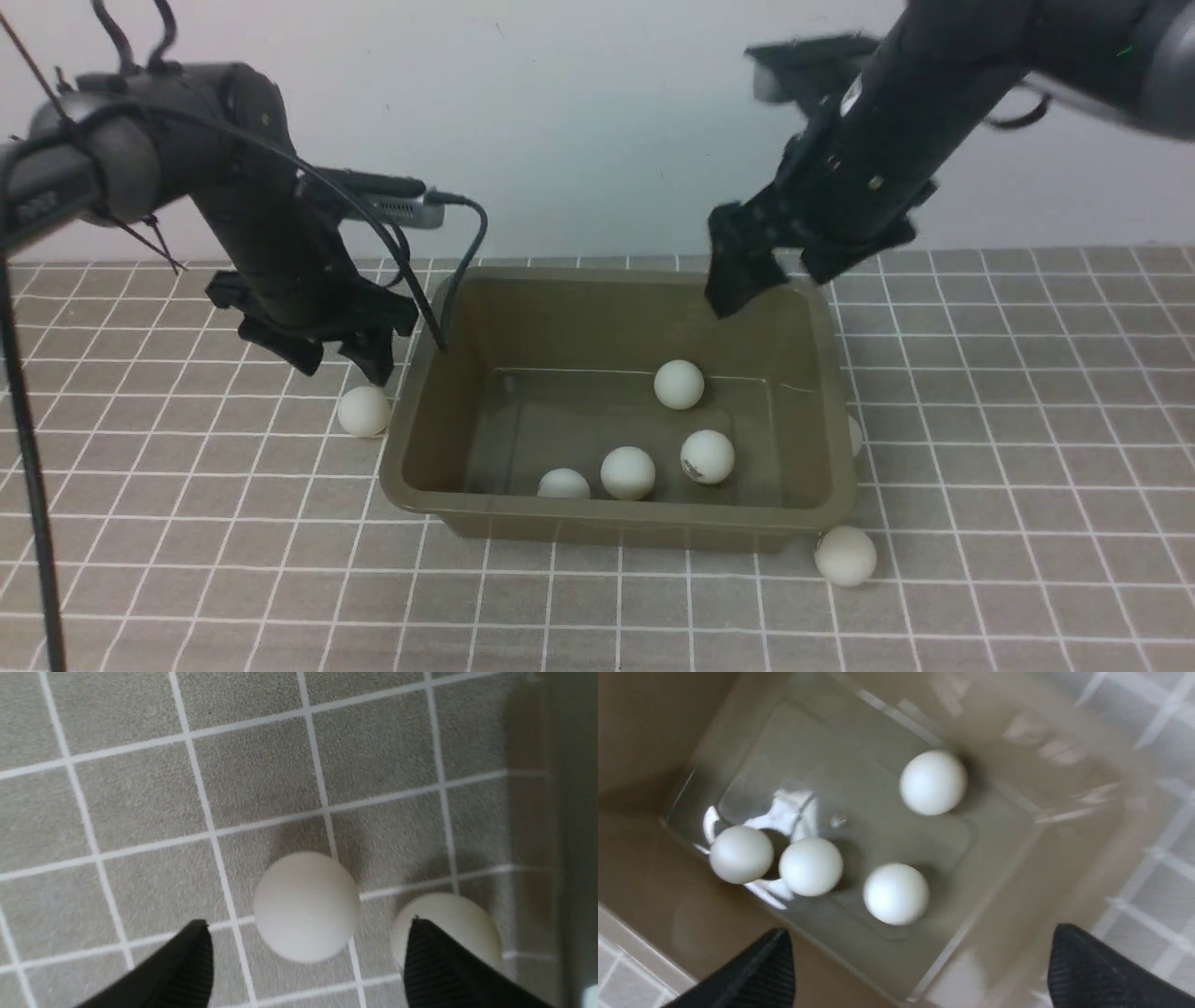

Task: Put the table tennis balls into the box on the grey coffee tablecloth.
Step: 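Reach for and grasp a ping pong ball on the table beside the basket, then drop the ball into the bin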

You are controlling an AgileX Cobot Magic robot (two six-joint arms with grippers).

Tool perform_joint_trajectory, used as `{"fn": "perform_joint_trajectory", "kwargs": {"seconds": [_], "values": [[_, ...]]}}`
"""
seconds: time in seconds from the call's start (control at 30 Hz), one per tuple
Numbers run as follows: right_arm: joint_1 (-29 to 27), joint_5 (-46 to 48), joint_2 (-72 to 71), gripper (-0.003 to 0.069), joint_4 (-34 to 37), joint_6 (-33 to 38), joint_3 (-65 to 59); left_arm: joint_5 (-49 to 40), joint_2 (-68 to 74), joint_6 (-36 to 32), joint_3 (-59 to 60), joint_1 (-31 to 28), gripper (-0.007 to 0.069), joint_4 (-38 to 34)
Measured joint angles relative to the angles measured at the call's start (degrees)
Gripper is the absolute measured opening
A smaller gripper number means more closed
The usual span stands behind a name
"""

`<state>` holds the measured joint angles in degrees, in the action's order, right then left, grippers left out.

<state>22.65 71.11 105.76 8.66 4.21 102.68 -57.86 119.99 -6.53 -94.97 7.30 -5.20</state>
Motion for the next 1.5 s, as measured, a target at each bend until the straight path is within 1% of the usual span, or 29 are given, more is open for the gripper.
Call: {"fn": "perform_joint_trajectory", "kwargs": {"seconds": [0.07, 0.13, 0.3, 0.4, 0.43, 0.47, 0.53, 0.57, 0.6, 0.63, 0.7, 0.73, 0.77, 0.8, 0.87, 0.93, 1.0, 1.03, 1.07, 1.1, 1.17, 1.23, 1.3, 1.33, 1.37, 1.4, 1.5], "values": [[0.0, 0.3, -3.6, 0.0640, -3.3, -0.3, 0.2, 1.2, 1.5, 0.5, 0.0, 0.0, 0.0525, -0.1], [0.0, 0.3, -6.2, 0.0623, -5.1, -0.6, 0.3, 1.7, 2.3, 0.9, 0.0, 0.0, 0.0531, -0.1], [-0.1, 0.9, -14.1, 0.0568, -11.7, -2.6, 0.4, 2.7, 5.1, 2.1, 0.0, 0.0, 0.0526, -0.2], [-1.3, 1.1, -16.3, 0.0554, -12.9, -3.5, 0.4, 2.7, 5.4, 2.2, -0.1, 0.0, 0.0456, -0.5], [-1.8, 1.1, -16.6, 0.0551, -12.9, -3.7, 0.4, 2.7, 5.4, 2.2, -0.1, 0.0, 0.0414, -0.5], [-3.5, 1.2, -17.2, 0.0540, -12.7, -4.2, 0.3, 2.6, 5.4, 2.3, -0.2, 0.0, 0.0339, -0.3], [-5.5, 1.1, -17.8, 0.0518, -11.7, -4.2, -0.8, 2.3, 5.2, 2.4, -0.3, 0.0, 0.0348, 0.5], [-7.3, 1.1, -18.4, 0.0494, -10.5, -4.2, -2.7, 1.7, 4.7, 2.4, -0.3, 0.0, 0.0349, 1.9], [-7.3, 1.1, -18.5, 0.0490, -10.3, -4.2, -3.0, 1.6, 4.7, 2.4, -0.3, 0.0, 0.0349, 2.2], [-9.7, 1.1, -19.5, 0.0453, -8.3, -4.2, -7.0, 0.6, 3.5, 2.4, -0.1, -0.1, 0.0349, 4.2], [-11.9, 1.1, -20.8, 0.0393, -5.8, -4.2, -12.5, -0.6, 0.7, 2.4, 0.0, -0.8, 0.0349, 5.6], [-12.4, 1.1, -21.3, 0.0365, -4.4, -4.2, -15.4, -0.7, -1.2, 2.4, 0.0, -1.1, 0.0349, 5.8], [-12.4, 1.1, -21.4, 0.0355, -3.8, -4.2, -16.6, -0.7, -1.2, 2.4, 0.0, -1.2, 0.0349, 5.8], [-12.3, 1.0, -21.9, 0.0314, -1.1, -3.8, -22.0, -0.9, -6.4, 2.4, 0.0, -1.6, 0.0349, 5.2], [-11.5, 0.8, -21.9, 0.0297, 0.7, -3.4, -26.1, -1.1, -9.1, 2.1, 0.0, -1.6, 0.0349, 3.9], [-10.1, -0.6, -21.7, 0.0286, 2.1, -2.7, -30.9, -1.6, -12.4, 0.3, 0.0, -1.2, 0.0349, 0.8], [-8.6, -2.6, -21.5, 0.0286, 2.8, -2.3, -34.8, -1.8, -14.0, -1.3, -0.1, -0.4, 0.0349, -2.1], [-7.3, -5.5, -21.1, 0.0293, 3.3, -2.1, -38.0, -2.2, -15.1, -3.8, -0.1, 1.1, 0.0349, -5.9], [-6.5, -7.7, -20.8, 0.0302, 3.5, -2.0, -39.6, -2.2, -15.2, -4.9, -0.1, 2.0, 0.0349, -7.4], [-5.0, -11.0, -19.9, 0.0327, 3.5, -2.0, -42.3, -2.4, -14.9, -6.5, -0.1, 3.6, 0.0349, -9.2], [-4.0, -13.1, -19.2, 0.0351, 3.5, -2.0, -43.4, -2.6, -14.2, -8.0, -0.1, 5.0, 0.0349, -10.8], [-2.3, -17.1, -17.5, 0.0422, 3.3, -2.0, -45.7, -2.9, -12.2, -9.4, -0.1, 7.7, 0.0349, -11.5], [-1.5, -19.6, -15.7, 0.0478, 2.9, -2.0, -46.4, -2.9, -10.0, -9.6, -0.1, 9.5, 0.0353, -11.6], [-1.4, -20.7, -14.8, 0.0505, 2.7, -2.0, -46.5, -2.9, -9.1, -9.5, 0.0, 10.1, 0.0367, -11.6], [-1.3, -21.8, -13.8, 0.0529, 2.6, -2.0, -46.5, -2.9, -8.4, -9.4, 0.0, 10.5, 0.0404, -11.6], [-1.3, -22.4, -13.3, 0.0541, 2.4, -2.0, -46.5, -2.8, -8.1, -9.2, 0.0, 10.6, 0.0421, -11.6], [-1.2, -24.5, -10.9, 0.0575, 1.6, -2.0, -46.5, -1.6, -7.1, -8.0, 0.0, 10.8, 0.0547, -11.5]]}}
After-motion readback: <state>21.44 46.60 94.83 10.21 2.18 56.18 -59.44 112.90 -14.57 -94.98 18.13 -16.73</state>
